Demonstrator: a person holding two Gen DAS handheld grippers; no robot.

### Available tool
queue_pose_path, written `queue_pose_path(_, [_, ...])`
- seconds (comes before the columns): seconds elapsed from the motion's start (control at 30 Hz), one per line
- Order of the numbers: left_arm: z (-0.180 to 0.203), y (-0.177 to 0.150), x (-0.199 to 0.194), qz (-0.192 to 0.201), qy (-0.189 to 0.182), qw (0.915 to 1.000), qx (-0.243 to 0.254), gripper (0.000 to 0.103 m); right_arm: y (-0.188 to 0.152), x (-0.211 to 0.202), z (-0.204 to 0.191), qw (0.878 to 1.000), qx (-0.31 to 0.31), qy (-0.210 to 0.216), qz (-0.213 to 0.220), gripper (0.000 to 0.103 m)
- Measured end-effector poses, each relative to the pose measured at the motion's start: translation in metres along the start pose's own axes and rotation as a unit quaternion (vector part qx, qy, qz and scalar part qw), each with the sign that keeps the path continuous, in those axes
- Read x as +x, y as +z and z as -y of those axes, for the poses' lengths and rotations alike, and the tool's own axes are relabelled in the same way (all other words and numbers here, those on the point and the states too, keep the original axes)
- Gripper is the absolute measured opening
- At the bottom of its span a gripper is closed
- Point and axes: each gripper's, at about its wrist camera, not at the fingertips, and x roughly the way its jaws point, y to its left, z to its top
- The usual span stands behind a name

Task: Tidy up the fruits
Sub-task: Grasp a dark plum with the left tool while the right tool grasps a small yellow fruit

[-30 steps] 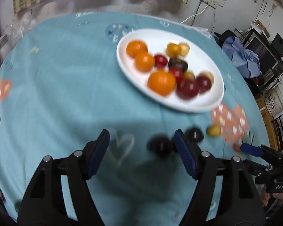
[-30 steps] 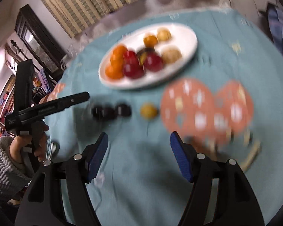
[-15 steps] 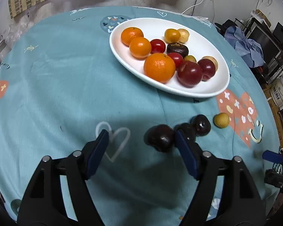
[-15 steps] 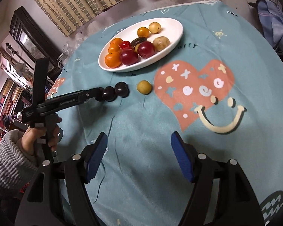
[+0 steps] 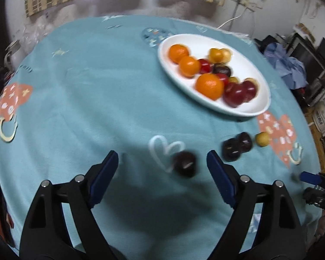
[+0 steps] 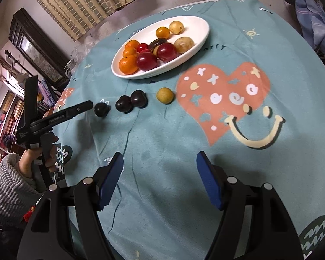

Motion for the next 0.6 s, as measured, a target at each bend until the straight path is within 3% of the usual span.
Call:
queue_pose_path(0.07, [0.015, 0.001, 0.005, -0.006, -0.014, 0.9997, 0.017, 0.078, 0.001, 0.000, -0.002, 1.000, -0.005, 0.001, 0.000, 0.070])
queue_pose_path(0.13, [0.025, 0.001, 0.018, -0.026, -0.025, 0.9990, 0.025, 0.062, 0.000, 0.000, -0.003, 1.000, -0.007, 0.000, 0.001, 0.070])
queue_pose_path(0.2, [0.027, 0.001, 0.022, -0.023, -0.009, 0.9993, 0.027, 0.062, -0.001, -0.001, -0.002, 1.000, -0.006, -0.001, 0.002, 0.070])
queue_pose_path(0.3, [0.017, 0.002, 0.026, -0.036, -0.028, 0.9990, -0.002, 0.062, -0.002, -0.003, 0.003, 1.000, 0.004, -0.001, 0.004, 0.070])
queue_pose_path(0.53, [0.007, -0.004, 0.035, -0.042, -0.020, 0.9988, -0.011, 0.056, -0.002, -0.004, 0.000, 1.000, -0.012, -0.008, 0.019, 0.070])
queue_pose_path(0.6, [0.008, -0.004, 0.034, -0.042, -0.020, 0.9989, -0.007, 0.031, 0.001, -0.005, -0.002, 0.999, -0.029, -0.017, 0.031, 0.070])
